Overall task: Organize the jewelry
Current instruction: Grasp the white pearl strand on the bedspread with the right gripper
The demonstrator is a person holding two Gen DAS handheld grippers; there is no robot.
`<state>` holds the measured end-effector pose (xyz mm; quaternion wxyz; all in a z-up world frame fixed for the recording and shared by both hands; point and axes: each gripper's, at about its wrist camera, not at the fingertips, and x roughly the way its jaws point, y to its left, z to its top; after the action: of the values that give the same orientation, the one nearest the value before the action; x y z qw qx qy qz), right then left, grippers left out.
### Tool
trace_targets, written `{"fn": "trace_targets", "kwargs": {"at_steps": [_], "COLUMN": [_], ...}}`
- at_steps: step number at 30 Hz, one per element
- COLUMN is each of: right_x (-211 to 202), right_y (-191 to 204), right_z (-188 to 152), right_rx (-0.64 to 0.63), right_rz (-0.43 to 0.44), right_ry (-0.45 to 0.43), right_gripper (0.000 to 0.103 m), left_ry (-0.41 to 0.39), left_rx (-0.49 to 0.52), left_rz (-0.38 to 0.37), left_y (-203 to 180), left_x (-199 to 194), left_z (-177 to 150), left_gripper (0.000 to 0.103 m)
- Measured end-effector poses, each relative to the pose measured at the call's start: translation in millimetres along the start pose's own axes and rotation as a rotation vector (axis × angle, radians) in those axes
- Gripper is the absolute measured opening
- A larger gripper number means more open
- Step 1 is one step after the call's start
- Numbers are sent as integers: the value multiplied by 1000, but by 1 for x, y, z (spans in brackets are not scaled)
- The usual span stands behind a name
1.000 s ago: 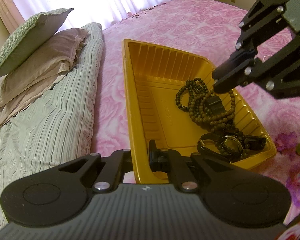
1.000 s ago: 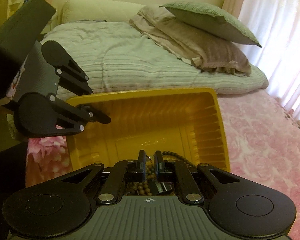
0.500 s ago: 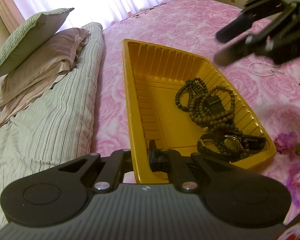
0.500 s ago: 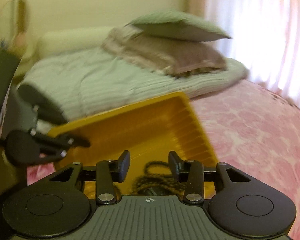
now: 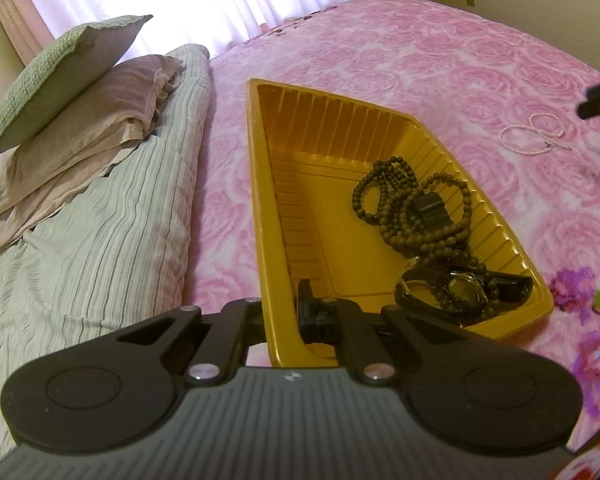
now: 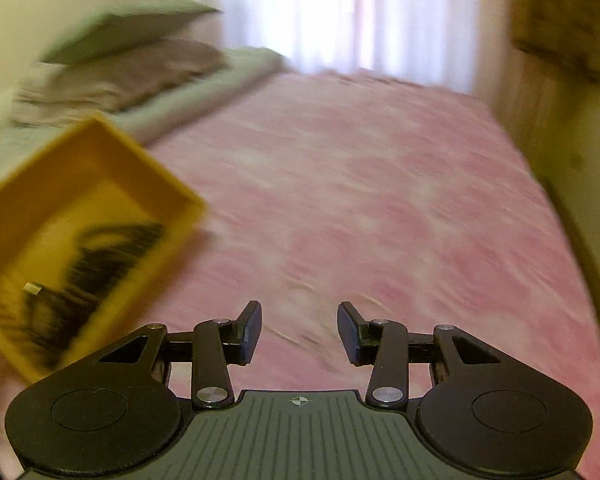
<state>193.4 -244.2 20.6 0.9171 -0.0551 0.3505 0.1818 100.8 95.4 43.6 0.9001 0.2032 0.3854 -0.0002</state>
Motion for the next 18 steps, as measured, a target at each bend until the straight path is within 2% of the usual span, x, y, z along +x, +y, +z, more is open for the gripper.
{"fn": "trace_targets", "kwargs": {"at_steps": [5,10,15,18], "right_x": [3,10,30,45], "right_y": [-24,-27,-17,-9], "right_z": [-18,-19,-10,-2], "right_rx": [40,59,-4,-60], "right_rz": [-38,-17,13,28], "right_ry": [29,26,23,36], "right_gripper": [42,42,41,31], "left_ry": [2,7,9,10], "left_rx": [1,12,19,20], "left_rz": [5,13,19,21], "left_y": [0,-2,-4,-5], "left_x": [0,-1,-2,-2], "left_z": [0,2,3,4], "left_gripper": [6,6,6,6]}}
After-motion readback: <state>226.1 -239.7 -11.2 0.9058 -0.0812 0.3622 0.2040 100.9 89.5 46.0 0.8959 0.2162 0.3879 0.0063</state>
